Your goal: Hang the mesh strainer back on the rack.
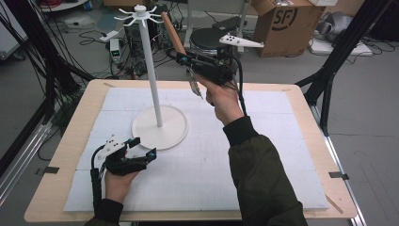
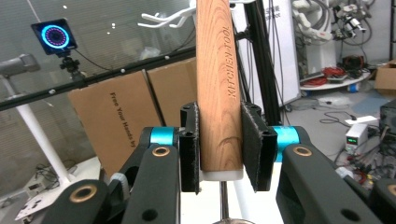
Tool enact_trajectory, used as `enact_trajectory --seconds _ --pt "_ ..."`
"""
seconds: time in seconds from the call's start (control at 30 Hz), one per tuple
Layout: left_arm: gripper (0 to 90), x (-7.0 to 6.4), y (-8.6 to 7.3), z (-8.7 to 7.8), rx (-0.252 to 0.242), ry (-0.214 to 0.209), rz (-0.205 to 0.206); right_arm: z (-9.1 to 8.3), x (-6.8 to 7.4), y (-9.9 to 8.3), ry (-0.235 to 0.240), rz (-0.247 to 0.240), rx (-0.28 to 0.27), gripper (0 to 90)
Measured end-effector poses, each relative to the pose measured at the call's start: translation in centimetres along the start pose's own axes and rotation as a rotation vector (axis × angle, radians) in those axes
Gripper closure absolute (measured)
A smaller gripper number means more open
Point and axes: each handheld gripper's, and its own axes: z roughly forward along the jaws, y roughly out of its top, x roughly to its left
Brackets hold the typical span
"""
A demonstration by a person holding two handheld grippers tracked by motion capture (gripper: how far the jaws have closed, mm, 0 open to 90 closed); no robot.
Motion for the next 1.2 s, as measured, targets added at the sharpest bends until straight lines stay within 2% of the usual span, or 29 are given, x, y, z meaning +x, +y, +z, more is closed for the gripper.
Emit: enact_trajectory --seconds 0.2,0.33,0.53,0.67,0.83,0.93,1.03,1.2 --pt "16.1 -0.1 0.0 0.0 -0.001 -0.003 -0.002 -0.2 0.7 0.2 -0.035 -0.031 -0.021 71.3" --pt "16.1 -0.1 0.0 0.0 -0.001 -0.004 -0.002 -0.2 1.1 0.2 -0.051 -0.055 -0.014 71.3" --pt "16.2 0.0 0.0 0.0 -0.001 -0.005 -0.001 0.4 1.3 0.0 -0.068 -0.064 -0.002 71.3" --pt "16.1 0.0 0.0 0.0 -0.001 -0.007 -0.004 0.8 1.4 0.1 -0.092 -0.066 -0.006 71.3" --pt "16.2 0.0 0.1 0.0 -0.008 -0.008 -0.008 1.3 0.9 0.1 -0.107 -0.044 -0.009 71.2" --pt "16.1 0.0 0.1 0.0 -0.009 -0.006 -0.006 1.8 0.6 -0.2 -0.127 -0.045 0.009 71.3" --pt "16.1 0.0 0.1 -0.1 -0.010 -0.005 -0.007 2.3 0.5 -0.6 -0.119 -0.028 0.006 71.2" --pt "16.1 0.0 0.1 -0.1 -0.010 -0.006 -0.006 2.5 0.4 -0.7 -0.115 -0.034 0.009 71.0"
